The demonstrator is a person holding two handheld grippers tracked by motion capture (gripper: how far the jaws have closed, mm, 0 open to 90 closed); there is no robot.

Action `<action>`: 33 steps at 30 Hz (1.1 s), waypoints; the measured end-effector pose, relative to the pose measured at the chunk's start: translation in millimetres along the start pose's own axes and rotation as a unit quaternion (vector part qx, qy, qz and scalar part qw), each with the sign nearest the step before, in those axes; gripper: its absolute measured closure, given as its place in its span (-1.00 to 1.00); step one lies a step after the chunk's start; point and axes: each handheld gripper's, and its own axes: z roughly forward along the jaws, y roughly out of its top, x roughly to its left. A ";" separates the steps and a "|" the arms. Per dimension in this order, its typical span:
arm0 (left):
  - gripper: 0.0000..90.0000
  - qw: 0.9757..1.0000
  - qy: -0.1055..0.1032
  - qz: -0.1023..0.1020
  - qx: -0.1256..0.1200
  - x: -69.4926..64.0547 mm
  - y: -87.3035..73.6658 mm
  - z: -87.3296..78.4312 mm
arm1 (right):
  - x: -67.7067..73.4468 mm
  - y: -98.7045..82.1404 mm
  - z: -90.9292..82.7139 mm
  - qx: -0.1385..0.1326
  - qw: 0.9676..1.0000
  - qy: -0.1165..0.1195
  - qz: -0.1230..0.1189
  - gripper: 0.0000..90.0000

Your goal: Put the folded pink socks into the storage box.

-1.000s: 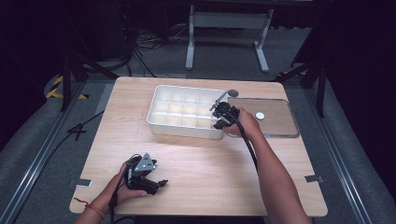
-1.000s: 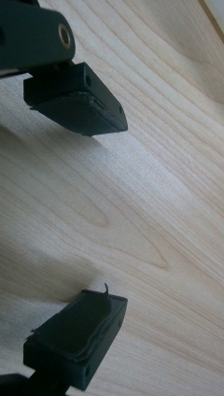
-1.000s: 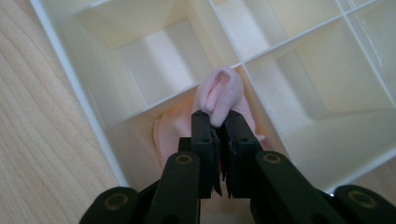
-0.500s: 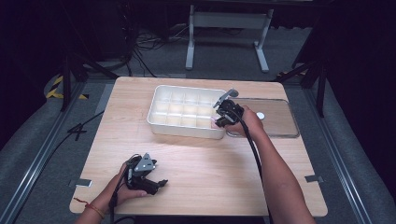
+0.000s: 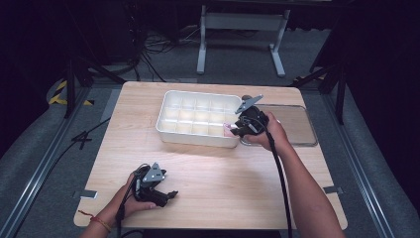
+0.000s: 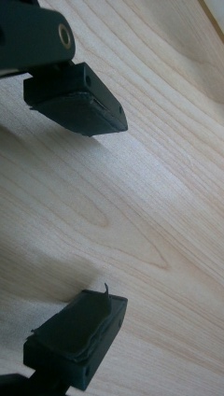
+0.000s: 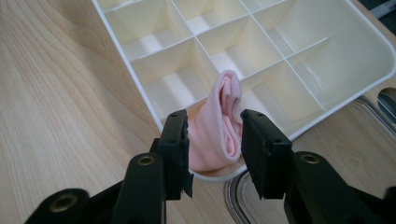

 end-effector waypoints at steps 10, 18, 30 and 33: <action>-0.68 1.000 0.000 0.000 0.000 0.0 0.0 0.0 | 8.7 -12.3 -22.5 -0.018 0.999 -0.030 -0.004 0.16; -0.68 1.000 0.000 0.000 0.000 0.0 0.0 0.1 | 17.5 -25.2 -34.1 -0.024 0.998 -0.048 -0.018 0.07; -0.68 1.000 0.000 0.000 0.000 0.0 0.0 0.0 | 25.1 -44.3 -46.2 -0.032 0.997 -0.059 -0.026 -0.01; -0.68 1.000 0.000 0.000 0.000 0.0 0.0 0.0 | 26.7 -50.2 -47.3 -0.031 0.997 -0.060 -0.029 -0.02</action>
